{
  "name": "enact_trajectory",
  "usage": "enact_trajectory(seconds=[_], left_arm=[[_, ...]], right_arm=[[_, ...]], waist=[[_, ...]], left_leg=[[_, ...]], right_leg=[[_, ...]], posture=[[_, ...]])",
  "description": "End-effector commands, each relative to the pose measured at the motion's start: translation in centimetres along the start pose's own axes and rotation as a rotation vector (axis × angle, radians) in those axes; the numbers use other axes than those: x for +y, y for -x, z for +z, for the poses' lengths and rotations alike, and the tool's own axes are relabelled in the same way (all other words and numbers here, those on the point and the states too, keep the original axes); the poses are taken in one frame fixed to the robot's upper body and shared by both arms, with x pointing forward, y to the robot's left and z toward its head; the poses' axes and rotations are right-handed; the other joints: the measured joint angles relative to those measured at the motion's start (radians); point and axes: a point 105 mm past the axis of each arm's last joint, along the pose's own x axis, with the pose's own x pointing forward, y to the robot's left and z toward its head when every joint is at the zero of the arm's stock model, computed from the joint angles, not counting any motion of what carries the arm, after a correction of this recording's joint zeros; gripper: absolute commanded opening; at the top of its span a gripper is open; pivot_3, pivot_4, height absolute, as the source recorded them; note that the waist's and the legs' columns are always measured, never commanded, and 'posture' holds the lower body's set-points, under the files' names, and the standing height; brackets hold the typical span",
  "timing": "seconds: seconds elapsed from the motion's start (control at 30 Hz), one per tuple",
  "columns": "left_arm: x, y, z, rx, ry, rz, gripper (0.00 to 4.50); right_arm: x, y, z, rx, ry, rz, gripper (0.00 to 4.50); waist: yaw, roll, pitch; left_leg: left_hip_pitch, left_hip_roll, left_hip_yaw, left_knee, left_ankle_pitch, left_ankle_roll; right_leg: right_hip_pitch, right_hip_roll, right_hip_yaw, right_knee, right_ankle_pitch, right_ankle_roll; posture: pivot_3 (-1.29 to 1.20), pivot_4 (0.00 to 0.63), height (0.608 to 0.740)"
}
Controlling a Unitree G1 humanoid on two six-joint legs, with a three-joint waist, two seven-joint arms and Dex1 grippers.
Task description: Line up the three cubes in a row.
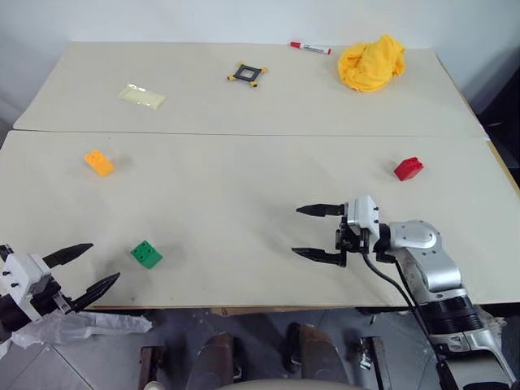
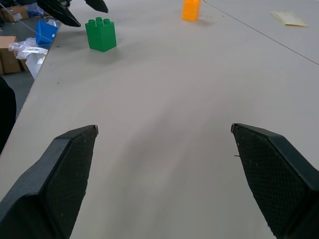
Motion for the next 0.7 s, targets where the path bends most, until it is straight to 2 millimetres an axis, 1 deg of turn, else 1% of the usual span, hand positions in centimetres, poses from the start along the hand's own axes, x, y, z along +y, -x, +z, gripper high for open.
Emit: enact_trajectory(seconds=[0.03,0.1,0.17,0.2,0.23,0.3,0.37,0.43,0.5,0.57,0.6,0.63,0.67,0.7], left_arm=[[1.3,0.7,0.2,0.000,-0.024,0.063,4.44],[1.7,0.4,0.8,-0.021,0.016,0.070,4.44],[1.1,-0.1,1.8,-0.023,0.095,-0.002,4.44],[1.1,-0.4,2.5,-0.033,0.148,-0.011,4.44],[1.2,-1.0,3.8,-0.084,0.160,-0.006,4.44],[1.0,-2.3,6.6,-0.187,0.123,-0.017,4.44],[-0.6,-4.3,8.9,-0.247,0.081,-0.104,4.44],[-2.4,-6.0,10.2,-0.265,0.044,-0.199,4.44],[-4.1,-7.7,11.1,-0.269,-0.008,-0.294,4.44],[-5.6,-9.1,11.4,-0.266,-0.052,-0.377,4.44],[-6.0,-9.7,11.7,-0.283,-0.043,-0.394,4.44],[-6.1,-10.3,12.0,-0.305,-0.043,-0.399,4.44],[-6.5,-11.2,12.0,-0.310,-0.045,-0.421,4.44],[-6.8,-11.7,12.0,-0.309,-0.049,-0.437,4.44]], right_arm=[[-0.1,-0.3,0.7,-0.029,0.034,0.009,4.50],[-0.3,-0.3,0.8,-0.037,0.036,-0.003,4.50],[-0.4,0.2,1.0,-0.044,0.035,-0.027,4.50],[-0.5,0.5,1.1,-0.053,0.030,-0.045,4.50],[-0.6,0.8,1.3,-0.062,0.023,-0.066,4.50],[-0.9,1.5,1.7,-0.080,0.009,-0.125,4.50],[-1.7,3.2,2.4,-0.108,0.000,-0.243,4.50],[-2.6,5.1,3.0,-0.119,0.014,-0.378,4.50],[-3.5,8.1,3.2,-0.102,0.034,-0.552,4.50],[-4.1,12.0,2.9,-0.076,0.043,-0.745,4.50],[-4.5,14.2,2.5,-0.079,0.034,-0.870,4.50],[-4.7,15.9,2.1,-0.086,0.015,-0.969,4.50],[-4.6,18.0,0.9,-0.053,-0.003,-1.071,4.50],[-4.4,19.4,0.0,-0.027,-0.015,-1.131,4.50]], waist=[[0.000,0.000,0.000],[0.001,0.000,0.000],[0.000,0.000,0.000],[0.000,-0.001,0.000],[0.001,-0.001,0.000],[0.009,-0.001,0.000],[0.015,-0.001,0.000],[0.023,-0.001,0.000],[0.026,0.000,0.000],[0.028,0.001,0.000],[0.030,0.001,0.000],[0.029,0.001,0.000],[0.028,0.001,0.000],[0.029,0.001,-0.001]], left_leg=[[0.000,0.000,0.000,0.000,0.000,0.000],[0.000,0.000,0.000,0.000,0.000,0.000],[0.000,0.000,0.000,0.000,0.000,0.000],[0.000,0.000,0.000,0.000,0.000,0.000],[0.000,0.000,-0.001,0.000,0.000,0.000],[0.000,-0.001,-0.002,0.000,0.000,0.000],[-0.001,-0.001,-0.004,0.002,0.000,0.000],[-0.001,-0.001,-0.004,0.002,0.000,0.000],[0.000,-0.002,-0.003,0.002,0.000,0.000],[0.000,-0.002,-0.003,0.002,0.000,0.000],[0.000,-0.002,-0.003,0.002,0.000,0.000],[-0.001,-0.002,-0.003,0.001,0.000,0.000],[0.000,-0.002,-0.001,0.001,0.000,0.000],[0.000,-0.002,-0.001,0.002,0.000,0.000]], right_leg=[[0.000,0.000,0.000,0.000,0.000,0.000],[0.000,0.000,0.000,0.000,0.000,0.000],[0.000,0.000,0.000,0.001,0.000,0.000],[0.000,0.000,0.000,0.001,0.000,0.000],[0.000,0.000,0.000,0.001,0.000,0.000],[0.000,-0.001,0.000,0.002,0.000,0.000],[0.001,-0.001,0.001,0.002,0.000,0.000],[0.001,-0.001,0.001,0.002,0.000,0.000],[0.001,-0.001,0.001,0.002,0.000,0.000],[0.001,0.000,0.001,0.002,0.000,0.000],[0.001,0.000,0.001,0.002,0.000,0.000],[0.001,0.001,0.000,0.002,0.000,0.000],[0.001,0.001,0.001,0.002,0.000,0.000],[0.001,0.001,0.001,0.002,0.000,0.000]], posture=[[0.00,0.150,0.740],[0.00,0.150,0.740],[0.00,0.150,0.740],[0.00,0.150,0.740],[0.00,0.150,0.740],[0.00,0.150,0.740],[0.00,0.150,0.740],[0.00,0.150,0.740],[0.00,0.150,0.740],[0.00,0.150,0.740],[0.00,0.150,0.740],[0.00,0.150,0.740],[0.00,0.150,0.740],[0.00,0.150,0.740]])
